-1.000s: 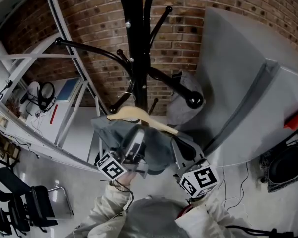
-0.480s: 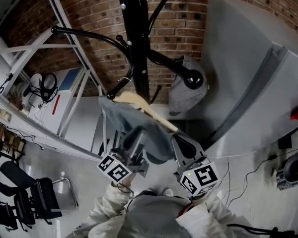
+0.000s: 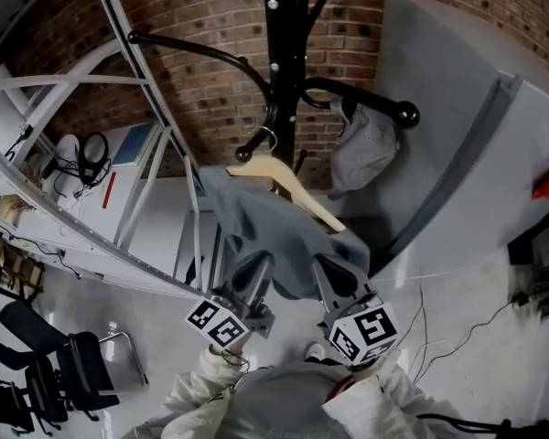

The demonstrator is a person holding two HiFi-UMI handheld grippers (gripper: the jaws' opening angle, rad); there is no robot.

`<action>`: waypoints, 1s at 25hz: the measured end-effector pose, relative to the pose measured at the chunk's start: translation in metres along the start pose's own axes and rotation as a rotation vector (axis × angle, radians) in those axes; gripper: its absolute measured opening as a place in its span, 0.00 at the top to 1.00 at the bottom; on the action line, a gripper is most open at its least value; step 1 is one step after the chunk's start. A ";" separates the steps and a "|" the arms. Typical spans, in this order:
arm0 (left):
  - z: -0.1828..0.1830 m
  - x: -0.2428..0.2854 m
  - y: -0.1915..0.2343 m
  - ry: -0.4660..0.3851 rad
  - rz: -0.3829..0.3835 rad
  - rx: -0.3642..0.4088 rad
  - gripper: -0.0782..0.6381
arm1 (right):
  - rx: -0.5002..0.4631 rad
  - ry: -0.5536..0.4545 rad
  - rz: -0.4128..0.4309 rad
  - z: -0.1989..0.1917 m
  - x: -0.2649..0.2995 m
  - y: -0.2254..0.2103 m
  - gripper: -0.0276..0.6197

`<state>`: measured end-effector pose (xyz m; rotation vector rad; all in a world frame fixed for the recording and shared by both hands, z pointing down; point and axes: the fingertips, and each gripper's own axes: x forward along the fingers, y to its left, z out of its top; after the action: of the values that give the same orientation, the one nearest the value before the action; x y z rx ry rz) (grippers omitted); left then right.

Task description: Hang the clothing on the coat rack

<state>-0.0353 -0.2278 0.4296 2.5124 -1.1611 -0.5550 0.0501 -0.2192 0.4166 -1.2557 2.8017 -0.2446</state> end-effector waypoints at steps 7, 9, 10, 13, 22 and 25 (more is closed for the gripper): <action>0.006 -0.063 0.010 0.050 -0.019 -0.013 0.84 | -0.006 -0.011 -0.029 -0.007 0.006 0.063 0.92; 0.008 -0.075 0.008 0.063 -0.048 -0.010 0.84 | -0.006 -0.019 -0.050 -0.009 0.005 0.076 0.92; 0.009 -0.081 0.006 0.069 -0.065 -0.008 0.84 | -0.007 -0.026 -0.061 -0.010 0.004 0.083 0.92; 0.011 -0.099 0.001 0.085 -0.112 -0.003 0.84 | -0.014 -0.043 -0.096 -0.014 0.000 0.106 0.92; 0.011 -0.162 -0.011 0.128 -0.184 -0.027 0.84 | -0.016 -0.037 -0.176 -0.030 -0.022 0.168 0.92; 0.013 -0.177 -0.015 0.135 -0.191 -0.023 0.84 | -0.013 -0.030 -0.194 -0.035 -0.029 0.183 0.92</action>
<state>-0.1370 -0.0830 0.4493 2.6122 -0.8679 -0.4337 -0.0696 -0.0735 0.4203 -1.5228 2.6614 -0.2156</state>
